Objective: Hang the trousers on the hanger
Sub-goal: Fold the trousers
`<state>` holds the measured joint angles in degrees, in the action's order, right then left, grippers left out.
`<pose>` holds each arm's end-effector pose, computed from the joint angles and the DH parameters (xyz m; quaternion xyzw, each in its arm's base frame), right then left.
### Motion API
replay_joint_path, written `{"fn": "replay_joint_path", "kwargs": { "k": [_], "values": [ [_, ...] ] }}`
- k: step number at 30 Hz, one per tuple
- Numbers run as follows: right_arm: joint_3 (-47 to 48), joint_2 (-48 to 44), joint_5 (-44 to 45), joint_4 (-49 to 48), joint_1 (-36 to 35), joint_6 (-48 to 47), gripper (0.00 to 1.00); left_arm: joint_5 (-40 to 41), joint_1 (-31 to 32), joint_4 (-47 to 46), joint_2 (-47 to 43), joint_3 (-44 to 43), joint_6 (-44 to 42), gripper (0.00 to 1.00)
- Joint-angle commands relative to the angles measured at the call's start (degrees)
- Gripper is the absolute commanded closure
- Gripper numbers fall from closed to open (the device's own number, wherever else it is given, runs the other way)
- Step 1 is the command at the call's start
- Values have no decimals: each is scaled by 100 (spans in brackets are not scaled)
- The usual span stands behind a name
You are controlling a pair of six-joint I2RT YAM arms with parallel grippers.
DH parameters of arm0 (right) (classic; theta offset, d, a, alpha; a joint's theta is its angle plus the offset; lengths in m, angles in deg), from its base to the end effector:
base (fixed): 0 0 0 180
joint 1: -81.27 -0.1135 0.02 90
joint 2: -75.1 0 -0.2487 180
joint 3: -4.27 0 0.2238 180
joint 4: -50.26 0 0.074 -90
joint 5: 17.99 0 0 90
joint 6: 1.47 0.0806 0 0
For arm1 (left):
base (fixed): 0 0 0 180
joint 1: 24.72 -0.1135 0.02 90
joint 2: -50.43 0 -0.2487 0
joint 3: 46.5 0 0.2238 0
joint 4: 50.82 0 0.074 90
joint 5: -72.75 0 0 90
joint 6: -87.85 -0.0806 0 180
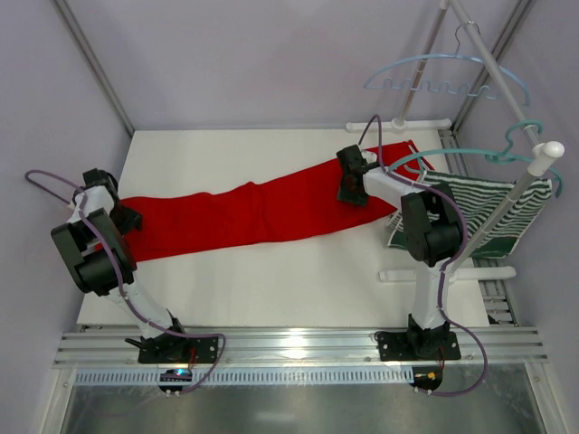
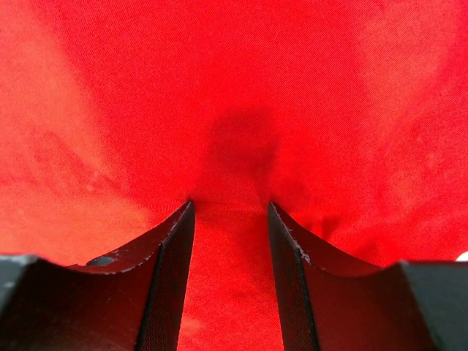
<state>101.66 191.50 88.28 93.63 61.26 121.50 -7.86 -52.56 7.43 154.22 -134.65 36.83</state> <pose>0.3952 0.1199 0.1292 0.1421 0.9514 -0.0176 0.2728 0.2922 0.1692 0.1472 -0.5529 0.8174 0.0671 0.1469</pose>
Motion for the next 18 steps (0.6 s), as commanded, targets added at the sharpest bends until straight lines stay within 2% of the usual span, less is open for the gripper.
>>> {"fn": "replay_joint_path", "kwargs": {
  "k": [1,7,12,15,16,18],
  "values": [
    [-63,14,-54,31,67,-107,52,406,-239,-279,-25,-35,39,43],
    [-142,76,-107,-82,190,-142,52,538,-477,-745,1,193,-84,46],
    [-169,58,-177,-101,208,-124,52,283,-495,-964,343,246,39,49],
    [-160,32,-160,-74,208,-142,52,230,-503,-939,519,141,101,54],
    [-160,-3,-151,-74,199,-151,52,239,-486,-860,554,132,118,60],
    [-177,-47,-133,-92,234,-159,52,187,-495,-851,581,140,145,64]
  ]
}}
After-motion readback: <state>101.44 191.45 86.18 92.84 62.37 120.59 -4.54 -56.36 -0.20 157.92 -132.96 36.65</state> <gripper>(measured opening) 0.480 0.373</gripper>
